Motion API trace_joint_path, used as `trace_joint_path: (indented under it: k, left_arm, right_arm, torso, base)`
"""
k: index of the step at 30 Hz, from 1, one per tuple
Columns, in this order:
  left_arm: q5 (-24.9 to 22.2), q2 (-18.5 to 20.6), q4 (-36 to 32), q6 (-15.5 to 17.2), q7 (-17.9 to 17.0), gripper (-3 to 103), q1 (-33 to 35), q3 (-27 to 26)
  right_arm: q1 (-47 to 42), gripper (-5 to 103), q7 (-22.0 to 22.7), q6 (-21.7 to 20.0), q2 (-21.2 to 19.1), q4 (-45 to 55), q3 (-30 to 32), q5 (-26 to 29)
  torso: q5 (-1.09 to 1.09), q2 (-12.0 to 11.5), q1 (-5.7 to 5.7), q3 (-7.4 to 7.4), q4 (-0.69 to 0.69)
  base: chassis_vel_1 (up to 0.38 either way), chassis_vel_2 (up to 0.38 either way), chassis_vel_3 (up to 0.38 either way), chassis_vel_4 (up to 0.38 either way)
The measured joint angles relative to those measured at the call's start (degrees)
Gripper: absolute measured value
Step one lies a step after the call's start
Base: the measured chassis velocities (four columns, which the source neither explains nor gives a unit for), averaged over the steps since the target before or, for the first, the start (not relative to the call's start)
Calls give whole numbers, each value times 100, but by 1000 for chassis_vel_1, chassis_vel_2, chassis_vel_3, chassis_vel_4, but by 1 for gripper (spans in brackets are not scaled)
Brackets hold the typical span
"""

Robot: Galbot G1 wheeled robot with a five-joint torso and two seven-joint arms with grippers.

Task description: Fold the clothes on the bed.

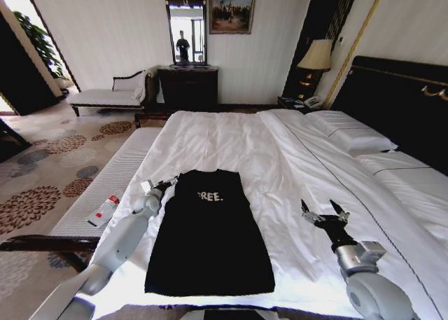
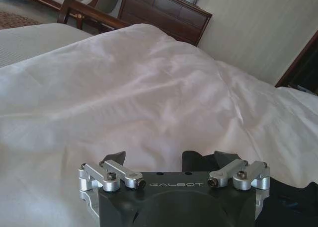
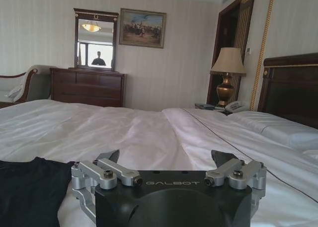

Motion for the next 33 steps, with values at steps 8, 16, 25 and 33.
trace_joint_path:
  k: [8, 16, 25, 33]
  left_arm:
    - [-239, -641, 1283, 41, 142, 98, -836, -40]
    - [-462, -937, 2074, 141, 239, 98, -1139, -148]
    - [-179, -1170, 2418, 163, 451, 95, -1323, -67]
    - [38, -1405, 2843, 163, 551, 87, -1556, -35]
  right_arm:
    - [8, 100, -8, -19, -17, -55, 23, -19]
    - [-107, 100, -9, -34, -61, -12, 160, -14]
    - [-72, 100, -8, -41, -86, -10, 181, -2]
    - [-85, 100, -6, -28, -118, -6, 269, 57]
  torso:
    - [1, 1, 0, 0, 1]
    - [0, 1, -1, 0, 1]
    - [1, 1, -1, -1, 0]
    - [1, 1, -1, -1, -1]
  base:
    - [0, 0, 0, 0]
    - [0, 0, 0, 0]
    - [0, 0, 0, 0]
    - [0, 0, 0, 0]
